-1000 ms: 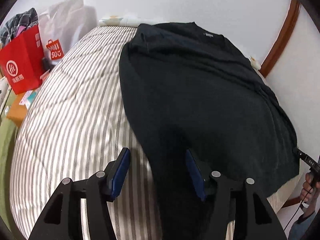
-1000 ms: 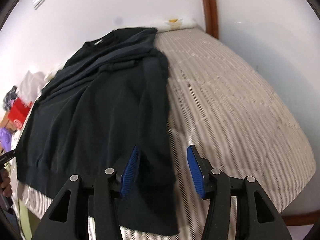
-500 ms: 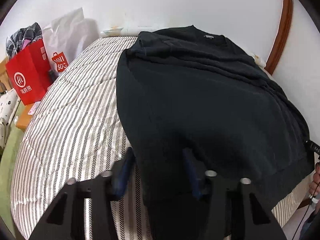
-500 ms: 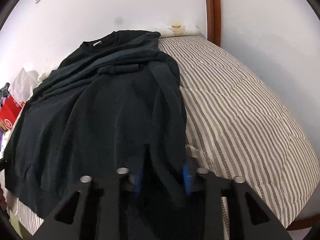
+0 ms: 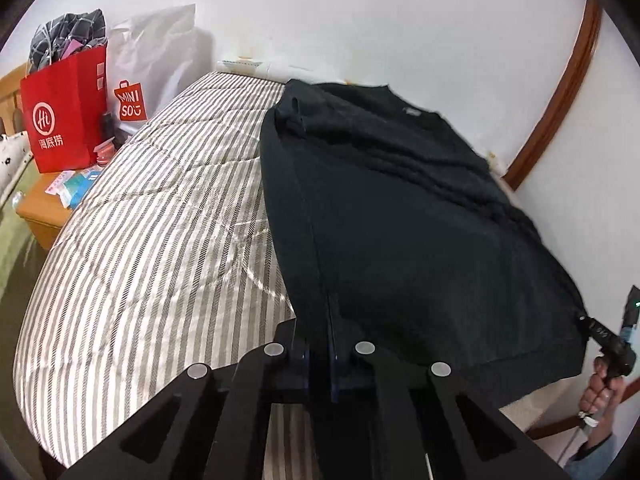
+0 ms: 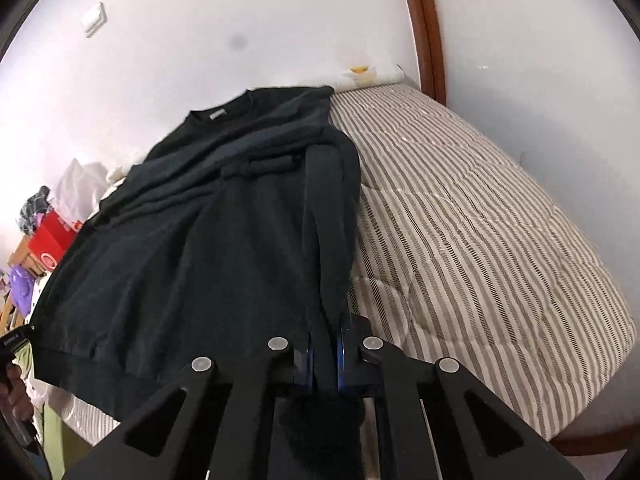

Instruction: Fold small clothes

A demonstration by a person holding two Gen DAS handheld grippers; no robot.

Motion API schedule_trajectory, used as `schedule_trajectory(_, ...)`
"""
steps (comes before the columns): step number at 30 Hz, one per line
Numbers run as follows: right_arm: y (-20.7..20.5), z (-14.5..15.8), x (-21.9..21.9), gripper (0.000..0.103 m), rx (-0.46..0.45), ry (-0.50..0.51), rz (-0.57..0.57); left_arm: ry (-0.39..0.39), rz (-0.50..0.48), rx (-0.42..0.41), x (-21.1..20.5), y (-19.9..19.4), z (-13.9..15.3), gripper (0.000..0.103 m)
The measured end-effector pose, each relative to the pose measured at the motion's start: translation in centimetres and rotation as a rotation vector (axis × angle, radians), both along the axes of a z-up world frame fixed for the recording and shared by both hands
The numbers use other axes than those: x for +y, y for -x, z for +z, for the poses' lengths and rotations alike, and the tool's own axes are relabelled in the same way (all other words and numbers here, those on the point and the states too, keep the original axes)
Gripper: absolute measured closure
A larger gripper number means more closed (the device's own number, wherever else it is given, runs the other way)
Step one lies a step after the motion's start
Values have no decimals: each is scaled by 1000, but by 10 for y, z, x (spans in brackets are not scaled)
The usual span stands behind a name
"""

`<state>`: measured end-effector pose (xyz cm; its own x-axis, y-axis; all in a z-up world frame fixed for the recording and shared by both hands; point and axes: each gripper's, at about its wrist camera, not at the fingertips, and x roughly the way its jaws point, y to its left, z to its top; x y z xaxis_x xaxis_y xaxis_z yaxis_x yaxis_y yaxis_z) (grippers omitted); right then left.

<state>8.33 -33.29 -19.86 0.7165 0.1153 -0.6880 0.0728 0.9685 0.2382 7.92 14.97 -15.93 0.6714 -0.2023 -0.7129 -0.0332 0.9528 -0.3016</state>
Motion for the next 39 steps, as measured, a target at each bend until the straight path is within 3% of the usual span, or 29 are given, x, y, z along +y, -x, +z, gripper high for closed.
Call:
schedule_trajectory(7,32,31,-3,96,-67,-3,36,4,-58,-86,0,39,28,97)
schedule_trajectory(13,21,52,-1,96,-117,-18,40,40,-47,-134,5,28,50,97)
schedule_trajectory(20,-16,75,7,96,-153,-21,50,39,-15,-177,4,-5,78,97)
schedule_trajectory(25,-43,91,9,96,-173,-4,40,-47,17,-218,-7,-37,95,97)
schedule_trajectory(29,-72,99,5,96,-183,-3,23,-93,30,-226,-12,-63,101,97)
schedule_trajectory(39,-149,107,4,96,-181,17,-8,-120,48,-211,-15,-134,99,96)
